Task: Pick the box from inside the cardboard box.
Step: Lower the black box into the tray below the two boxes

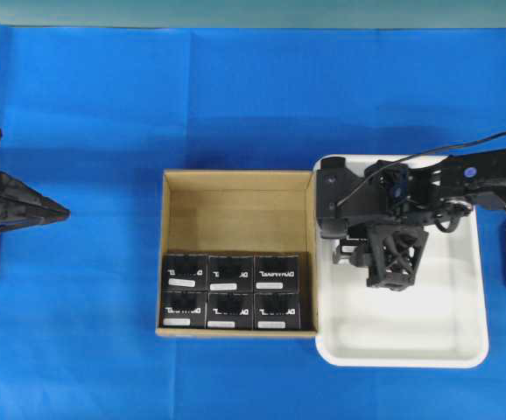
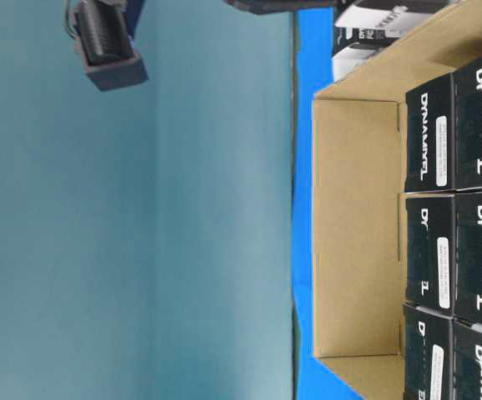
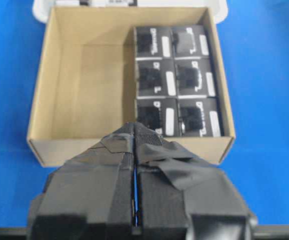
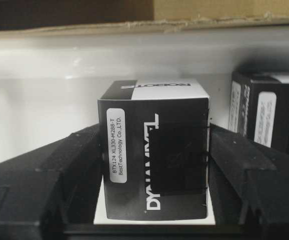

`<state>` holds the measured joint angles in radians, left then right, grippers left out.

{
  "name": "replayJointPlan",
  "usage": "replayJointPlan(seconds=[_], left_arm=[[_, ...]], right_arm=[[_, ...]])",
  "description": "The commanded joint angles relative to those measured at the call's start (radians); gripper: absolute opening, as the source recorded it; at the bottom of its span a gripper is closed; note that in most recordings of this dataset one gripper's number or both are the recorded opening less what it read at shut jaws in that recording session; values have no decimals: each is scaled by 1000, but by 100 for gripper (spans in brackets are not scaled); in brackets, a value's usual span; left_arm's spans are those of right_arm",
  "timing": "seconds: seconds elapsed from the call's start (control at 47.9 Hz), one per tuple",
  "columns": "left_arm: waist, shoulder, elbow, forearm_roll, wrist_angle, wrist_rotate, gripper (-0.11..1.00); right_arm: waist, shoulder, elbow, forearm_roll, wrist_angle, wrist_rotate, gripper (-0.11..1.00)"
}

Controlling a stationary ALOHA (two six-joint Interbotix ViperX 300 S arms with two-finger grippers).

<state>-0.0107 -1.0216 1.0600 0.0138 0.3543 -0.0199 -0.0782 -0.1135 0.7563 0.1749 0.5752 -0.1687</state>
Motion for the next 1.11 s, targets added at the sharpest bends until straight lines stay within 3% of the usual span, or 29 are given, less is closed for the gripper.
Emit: replayJointPlan(seconds=[0.0,0.584,0.814,1.085], left_arm=[[-2,8,-26,2,-8,-2,-5],[-2,8,-28,3,-8,-2,-5],[-2,8,-26,2,-8,-2,-5],[-2,8,-28,2,-9,-2,-5]], right_arm=[[2,20,-6,3,-17,2,63],[3,52,6,5,-38,2,63],[2,71,8,3,-64,8,88],[3,71,8,3,-69,8,90]])
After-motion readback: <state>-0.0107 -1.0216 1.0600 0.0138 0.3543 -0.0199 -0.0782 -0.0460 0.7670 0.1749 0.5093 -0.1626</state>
